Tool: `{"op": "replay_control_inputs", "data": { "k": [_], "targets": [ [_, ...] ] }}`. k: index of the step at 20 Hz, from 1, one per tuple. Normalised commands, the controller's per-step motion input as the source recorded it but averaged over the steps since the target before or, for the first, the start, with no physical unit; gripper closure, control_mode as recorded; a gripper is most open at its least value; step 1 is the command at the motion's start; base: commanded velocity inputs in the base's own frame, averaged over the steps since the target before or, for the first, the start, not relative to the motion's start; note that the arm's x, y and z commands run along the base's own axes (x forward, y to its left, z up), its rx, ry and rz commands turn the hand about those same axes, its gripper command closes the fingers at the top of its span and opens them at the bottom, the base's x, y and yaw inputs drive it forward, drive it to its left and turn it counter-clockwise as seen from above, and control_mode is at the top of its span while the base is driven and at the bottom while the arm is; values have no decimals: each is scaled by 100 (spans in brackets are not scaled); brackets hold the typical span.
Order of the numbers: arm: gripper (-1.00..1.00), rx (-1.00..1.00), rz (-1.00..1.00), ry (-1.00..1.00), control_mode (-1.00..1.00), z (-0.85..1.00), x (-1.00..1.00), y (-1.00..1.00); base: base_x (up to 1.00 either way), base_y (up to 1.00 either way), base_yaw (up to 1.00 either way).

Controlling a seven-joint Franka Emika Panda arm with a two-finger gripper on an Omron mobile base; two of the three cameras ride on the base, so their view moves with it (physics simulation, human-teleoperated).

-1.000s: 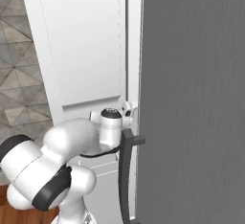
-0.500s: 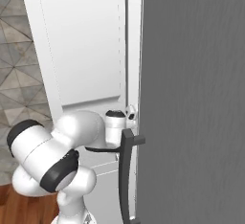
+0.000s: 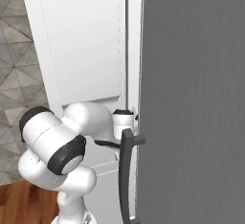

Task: The ice cube tray has been filled with water. Take the tray and place it in the freezer to make ice. Close the freezer door after placing the tray.

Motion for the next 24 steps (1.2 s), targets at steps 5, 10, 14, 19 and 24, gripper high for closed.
{"op": "replay_control_inputs", "data": {
  "k": [5, 10, 14, 19, 24],
  "targets": [
    [100, 0, 0, 1, -100, -13, 30, -13, 0, 0, 0],
    [-100, 0, 0, 9, -100, 0, 35, -4, 0, 0, 0],
    [-100, 0, 0, 11, -100, 0, 33, -2, 0, 0, 0],
    [-100, 0, 0, 2, -100, 19, 1, 0, 0, 0, 0],
    [-100, 0, 0, 0, -100, 70, -5, 8, 0, 0, 0]
  ]
}}
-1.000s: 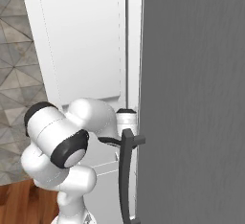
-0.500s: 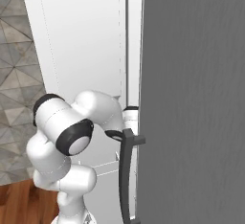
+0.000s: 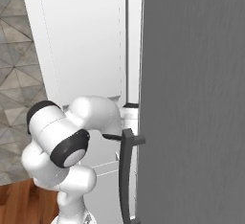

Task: The ice cube tray has been filled with water. Take the tray and place it in the freezer to make ice. Close the freezer door after placing the tray.

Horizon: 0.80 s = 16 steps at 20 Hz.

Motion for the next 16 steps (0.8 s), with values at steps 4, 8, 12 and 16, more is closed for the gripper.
{"op": "replay_control_inputs", "data": {
  "k": [4, 8, 12, 16],
  "targets": [
    [-100, 0, 0, 6, -100, 52, -27, 27, 0, 0, 0],
    [-100, 2, -3, 18, -100, 33, -44, 32, 0, 0, 0],
    [-100, 18, -7, 25, -100, 39, -41, 9, 0, 0, 0],
    [-100, 34, -13, 26, -100, 48, -13, 0, 0, 0, 0]
  ]
}}
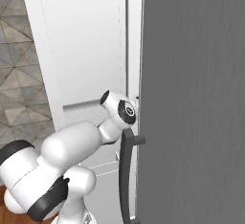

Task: The ice cube tray has been filled with water. Take the tray and place it in the freezer to make ice. Close the freezer door after placing the tray.

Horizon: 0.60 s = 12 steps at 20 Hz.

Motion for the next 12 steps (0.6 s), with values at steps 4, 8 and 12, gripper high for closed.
{"op": "replay_control_inputs", "data": {
  "k": [4, 8, 12],
  "targets": [
    [-100, 40, -14, 21, -100, 22, 0, -1, 0, 0, 0],
    [-100, 25, -8, 12, -100, -18, 0, 27, 0, 0, 0],
    [-100, 11, -1, 9, -100, -63, -5, 67, 0, 0, 0]
  ]
}}
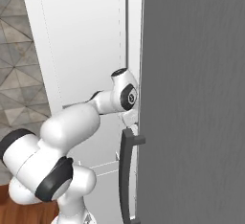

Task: The ice cube tray has been filled with water. Take the tray and place it in the freezer to make ice. Close the freezer door after placing the tray.

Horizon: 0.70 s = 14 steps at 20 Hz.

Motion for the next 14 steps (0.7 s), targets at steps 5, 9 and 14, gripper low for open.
{"op": "replay_control_inputs", "data": {
  "k": [5, 9, 14],
  "targets": [
    [-100, 3, 0, 3, -100, -80, -29, 77, 0, 0, 0],
    [-100, 0, 0, -3, -100, -14, -85, 47, 0, 0, 0],
    [-100, 0, 0, -16, -100, 19, -100, 21, 0, 0, 0]
  ]
}}
